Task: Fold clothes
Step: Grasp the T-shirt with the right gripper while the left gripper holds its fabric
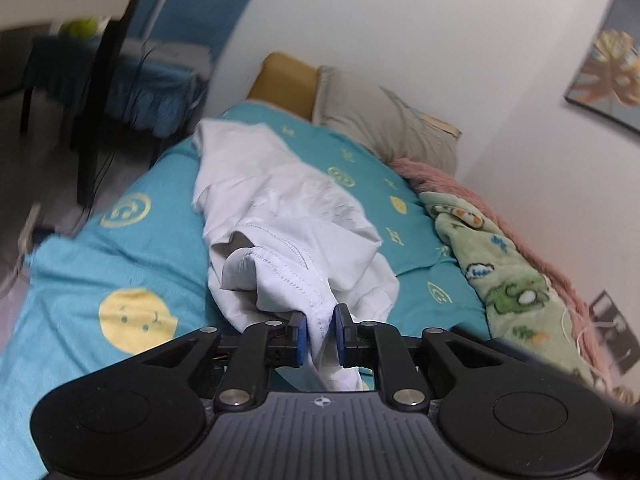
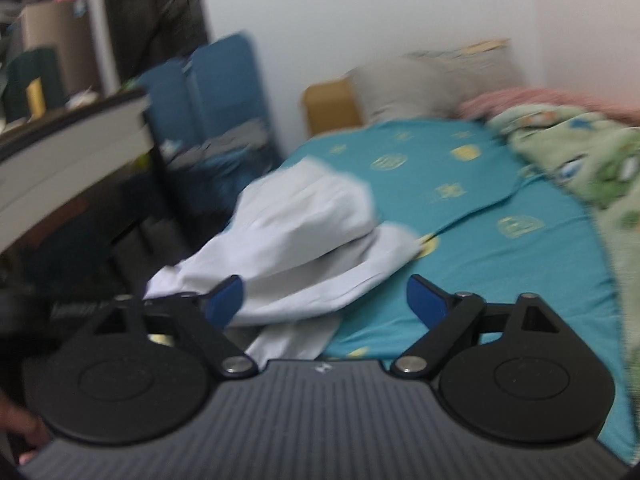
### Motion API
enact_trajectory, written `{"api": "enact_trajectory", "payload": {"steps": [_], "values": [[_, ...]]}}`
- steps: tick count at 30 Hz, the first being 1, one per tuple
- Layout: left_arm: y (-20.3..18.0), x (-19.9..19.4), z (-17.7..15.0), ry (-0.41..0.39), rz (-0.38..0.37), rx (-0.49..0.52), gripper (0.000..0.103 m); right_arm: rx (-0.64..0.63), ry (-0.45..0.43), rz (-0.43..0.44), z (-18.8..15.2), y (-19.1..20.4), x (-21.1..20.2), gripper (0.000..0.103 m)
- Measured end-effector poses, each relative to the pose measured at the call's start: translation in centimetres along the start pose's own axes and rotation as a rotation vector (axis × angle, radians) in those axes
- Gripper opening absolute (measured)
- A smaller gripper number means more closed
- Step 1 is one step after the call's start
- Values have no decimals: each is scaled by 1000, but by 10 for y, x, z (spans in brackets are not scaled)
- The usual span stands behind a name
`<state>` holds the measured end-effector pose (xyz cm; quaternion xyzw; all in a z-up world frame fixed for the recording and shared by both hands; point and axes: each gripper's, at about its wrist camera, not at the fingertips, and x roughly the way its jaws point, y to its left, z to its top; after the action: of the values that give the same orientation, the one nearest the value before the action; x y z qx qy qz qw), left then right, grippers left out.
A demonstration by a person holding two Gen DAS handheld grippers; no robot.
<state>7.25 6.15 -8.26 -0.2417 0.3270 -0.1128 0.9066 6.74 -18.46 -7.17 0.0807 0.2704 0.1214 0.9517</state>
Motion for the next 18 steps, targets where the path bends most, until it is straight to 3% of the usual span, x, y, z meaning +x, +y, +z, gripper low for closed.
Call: {"api": "enact_trajectory", "payload": {"steps": [4,9,11,13,15,16,18], "values": [[26,15,2,82,-49,-169,21,177,151,120,-10,-10,37,75],[45,25,5,98,-43,-243,27,535,262,293,-29,-23,81,77],[49,28,6,97,-25,-247,31,595,276,325,-33,-21,97,67],[52,33,4,102,-12,-259,33,618,275,342,-33,-17,108,40],[54,37,2,110,-7,-275,34,596,251,319,-29,-14,108,20],[54,38,1,113,-12,-278,35,587,235,306,-27,-15,107,14],[52,40,0,120,-30,-274,37,589,198,284,-23,-19,101,10]]}}
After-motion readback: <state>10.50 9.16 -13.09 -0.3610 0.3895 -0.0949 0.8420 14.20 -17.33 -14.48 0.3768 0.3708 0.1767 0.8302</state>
